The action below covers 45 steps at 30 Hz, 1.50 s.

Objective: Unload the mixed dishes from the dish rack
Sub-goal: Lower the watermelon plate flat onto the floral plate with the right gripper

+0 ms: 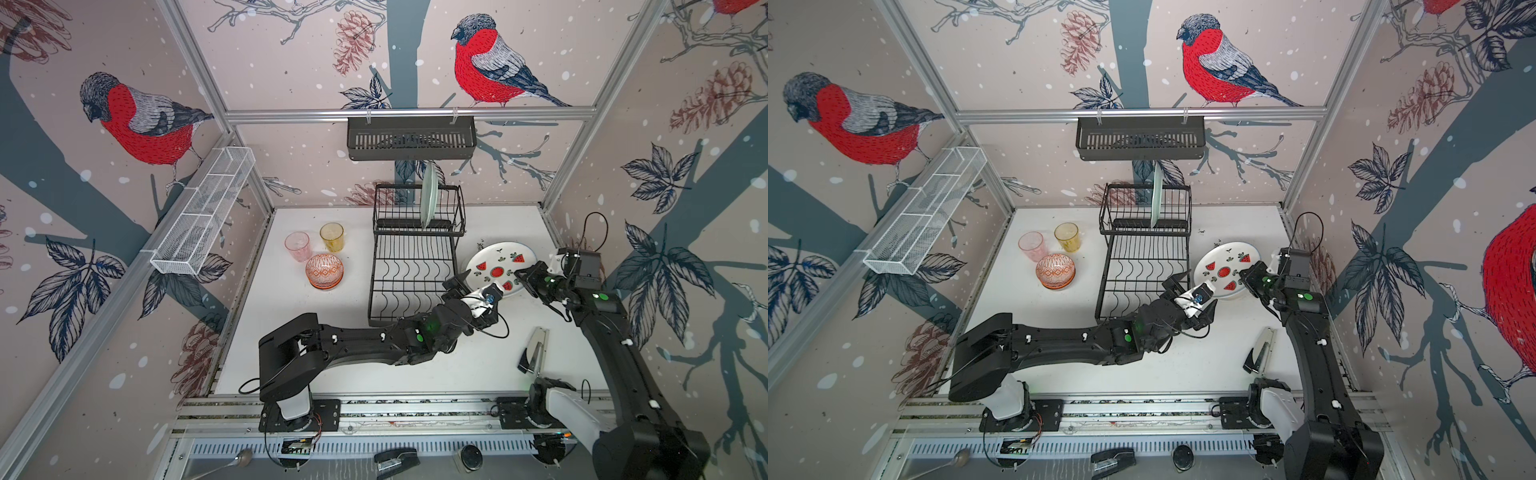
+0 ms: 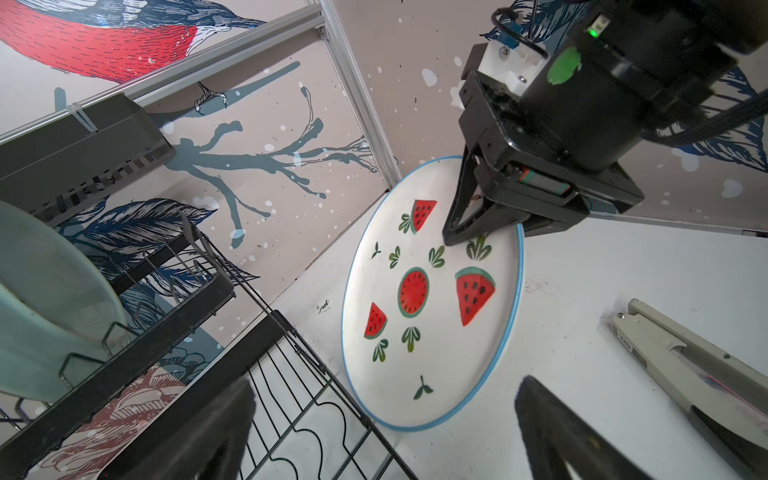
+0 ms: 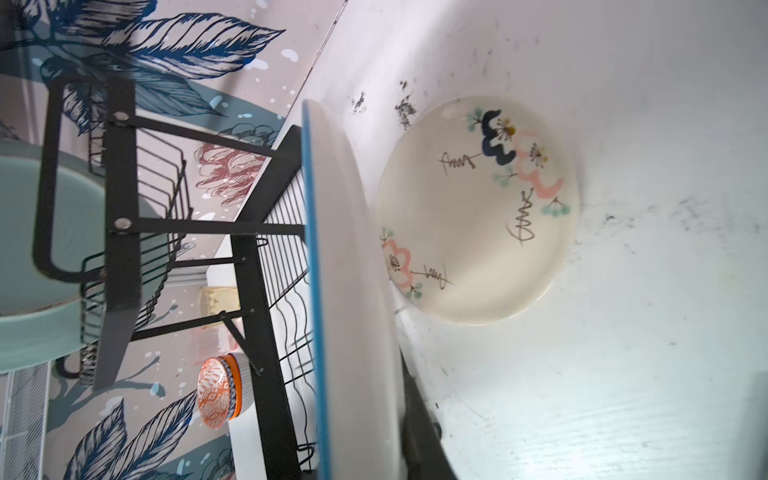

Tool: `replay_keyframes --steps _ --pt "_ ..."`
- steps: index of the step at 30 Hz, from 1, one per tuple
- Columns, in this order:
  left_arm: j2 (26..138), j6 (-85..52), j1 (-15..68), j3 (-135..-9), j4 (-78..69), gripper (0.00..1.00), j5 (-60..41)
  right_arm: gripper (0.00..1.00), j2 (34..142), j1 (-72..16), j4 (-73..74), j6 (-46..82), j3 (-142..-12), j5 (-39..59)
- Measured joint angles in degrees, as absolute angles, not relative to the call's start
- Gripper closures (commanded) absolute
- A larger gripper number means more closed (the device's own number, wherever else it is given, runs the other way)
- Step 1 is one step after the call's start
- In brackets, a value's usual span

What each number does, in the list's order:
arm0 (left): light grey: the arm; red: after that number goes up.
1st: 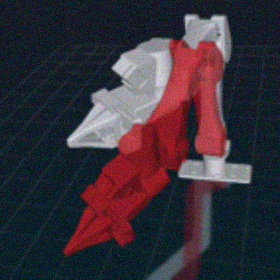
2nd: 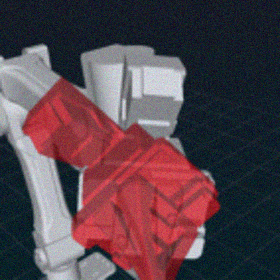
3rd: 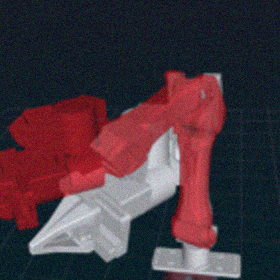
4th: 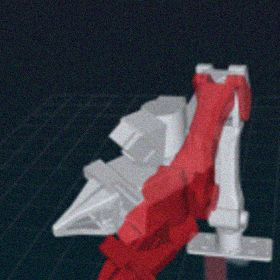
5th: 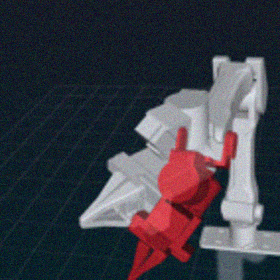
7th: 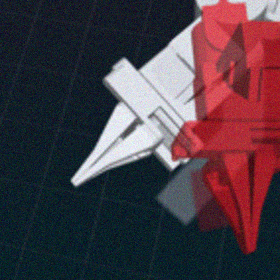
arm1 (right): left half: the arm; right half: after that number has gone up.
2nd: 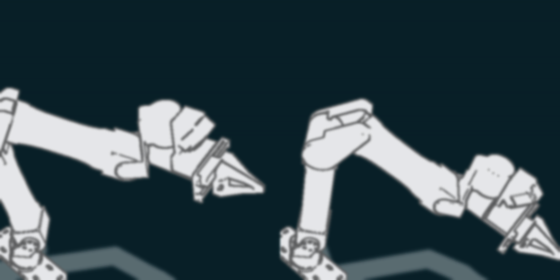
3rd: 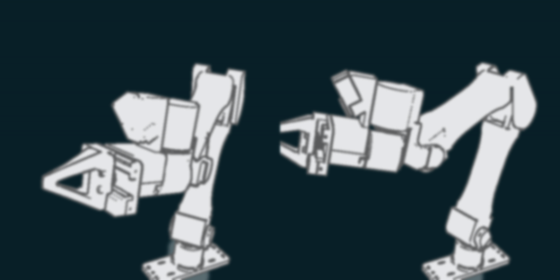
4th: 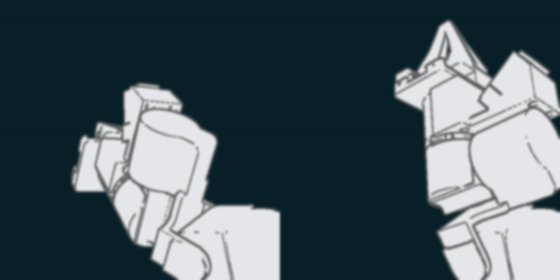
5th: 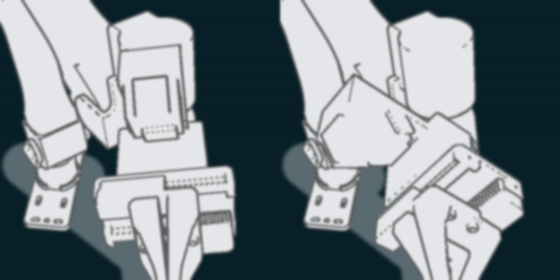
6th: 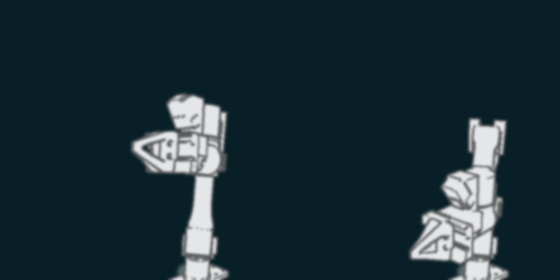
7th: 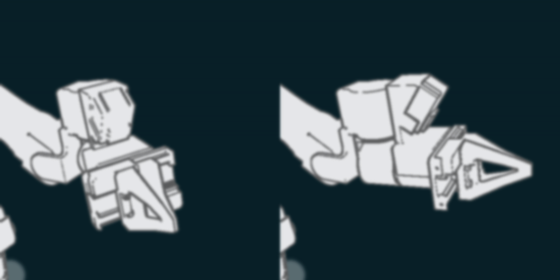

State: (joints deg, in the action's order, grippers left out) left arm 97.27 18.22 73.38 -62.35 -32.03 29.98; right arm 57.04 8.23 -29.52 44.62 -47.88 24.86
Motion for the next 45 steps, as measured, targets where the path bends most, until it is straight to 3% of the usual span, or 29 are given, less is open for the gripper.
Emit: replay_keyframes --steps 10,26,33,40,45 --pt "96.4 17.3 73.4 -62.2 -32.1 0.02 30.0 1.0 57.5 13.2 -26.1 43.5 -44.2 20.9" --pt "96.4 14.8 73.4 -62.8 -32.0 0.02 30.1 1.0 68.9 13.5 -20.8 41.0 -42.7 21.9" --pt "97.8 13.5 73.4 -64.0 -31.4 0.02 30.0 0.89 71.4 13.5 -18.8 40.3 -42.2 22.2" --pt "97.9 12.4 73.4 -64.2 -31.4 0.02 29.6 0.7 74.0 13.4 -16.2 40.3 -42.0 22.4" --pt "98.1 12.1 73.4 -64.2 -31.4 0.02 29.6 0.67 74.3 13.4 -16.3 40.1 -42.0 21.9"
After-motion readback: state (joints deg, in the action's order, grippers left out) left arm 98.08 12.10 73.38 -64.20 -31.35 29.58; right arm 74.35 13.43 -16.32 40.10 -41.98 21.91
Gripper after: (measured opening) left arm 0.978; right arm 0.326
